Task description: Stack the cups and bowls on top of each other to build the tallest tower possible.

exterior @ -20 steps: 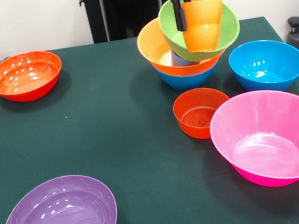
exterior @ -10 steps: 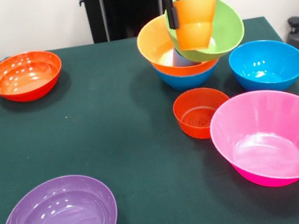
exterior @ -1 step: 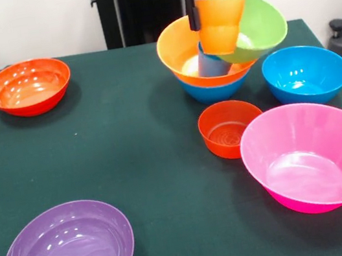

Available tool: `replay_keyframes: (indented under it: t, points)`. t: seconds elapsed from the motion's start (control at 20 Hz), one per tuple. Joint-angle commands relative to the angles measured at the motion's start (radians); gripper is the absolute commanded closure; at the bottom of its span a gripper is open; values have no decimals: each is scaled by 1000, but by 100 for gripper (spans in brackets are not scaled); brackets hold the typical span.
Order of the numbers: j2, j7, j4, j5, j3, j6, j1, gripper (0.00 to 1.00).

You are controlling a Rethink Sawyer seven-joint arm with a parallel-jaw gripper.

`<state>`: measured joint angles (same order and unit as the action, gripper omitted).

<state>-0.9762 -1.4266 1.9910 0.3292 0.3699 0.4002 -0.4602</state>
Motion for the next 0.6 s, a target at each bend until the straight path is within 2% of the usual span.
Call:
replay_keyframes:
  t: [0.05,0.25,0.4,0.5,0.6]
  points:
    - [20,-41,27,-30,23,174,-6,100]
    - [-49,-6,17,-78,60,241,-24,100]
    - [-58,-4,-37,-88,68,265,-15,100]
    - [-72,26,-53,-108,97,268,-34,100]
    - [-104,93,-45,-142,157,271,-82,100]
